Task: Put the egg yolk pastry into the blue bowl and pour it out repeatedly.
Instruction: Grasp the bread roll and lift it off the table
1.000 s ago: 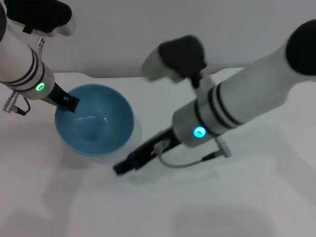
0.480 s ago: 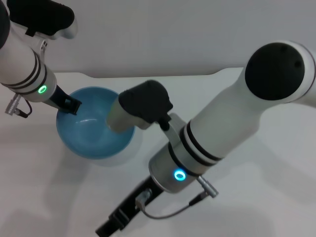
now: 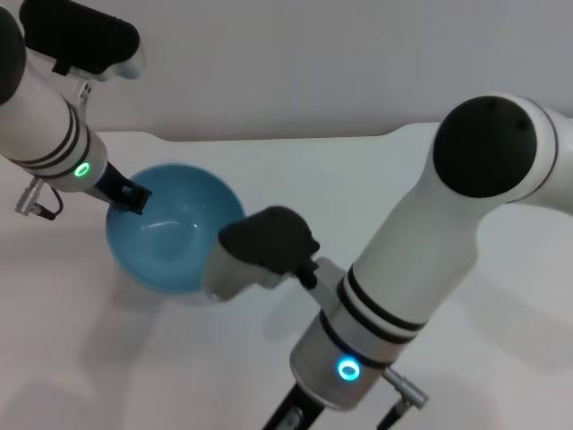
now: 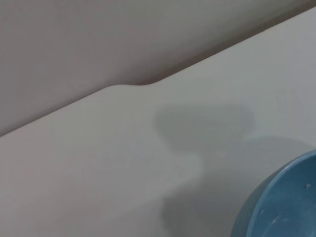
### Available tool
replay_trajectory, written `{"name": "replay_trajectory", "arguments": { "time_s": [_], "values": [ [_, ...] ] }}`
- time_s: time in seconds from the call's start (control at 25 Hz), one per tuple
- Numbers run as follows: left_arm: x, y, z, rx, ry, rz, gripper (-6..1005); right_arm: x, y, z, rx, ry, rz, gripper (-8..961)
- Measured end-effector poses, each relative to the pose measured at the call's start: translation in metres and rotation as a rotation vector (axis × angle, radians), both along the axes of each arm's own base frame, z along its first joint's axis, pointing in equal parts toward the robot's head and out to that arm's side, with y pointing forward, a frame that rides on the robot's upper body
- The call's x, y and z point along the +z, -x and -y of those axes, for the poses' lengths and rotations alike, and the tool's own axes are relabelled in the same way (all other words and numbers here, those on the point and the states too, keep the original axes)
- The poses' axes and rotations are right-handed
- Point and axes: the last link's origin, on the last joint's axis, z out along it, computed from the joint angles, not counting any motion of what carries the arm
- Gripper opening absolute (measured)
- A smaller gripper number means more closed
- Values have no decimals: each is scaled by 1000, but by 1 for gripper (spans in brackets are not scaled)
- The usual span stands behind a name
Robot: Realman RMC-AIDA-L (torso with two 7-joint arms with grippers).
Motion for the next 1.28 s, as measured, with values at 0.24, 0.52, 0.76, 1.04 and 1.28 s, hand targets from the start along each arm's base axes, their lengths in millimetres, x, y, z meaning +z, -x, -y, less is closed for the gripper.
{"name": "replay_trajectory", "arguments": {
  "time_s": [0.24, 0.52, 0.76, 1.04, 1.28],
  "values": [
    [-4, -2, 0, -16, 9, -5, -1, -4, -5, 10, 39, 28, 68, 521],
    [-5, -2, 0, -18, 9, -5, -1, -2, -3, 5, 135, -41, 145, 522],
    [-5, -3, 0, -19, 4, -1, -1, -3, -8, 2, 133, -49, 155, 521],
    [-5, -4, -1, -21, -4, 4, -1, -6, -13, -3, 123, -57, 125, 522],
    [-6, -5, -1, -27, -4, 3, -1, -8, -15, -4, 102, -57, 104, 522]
  ]
}}
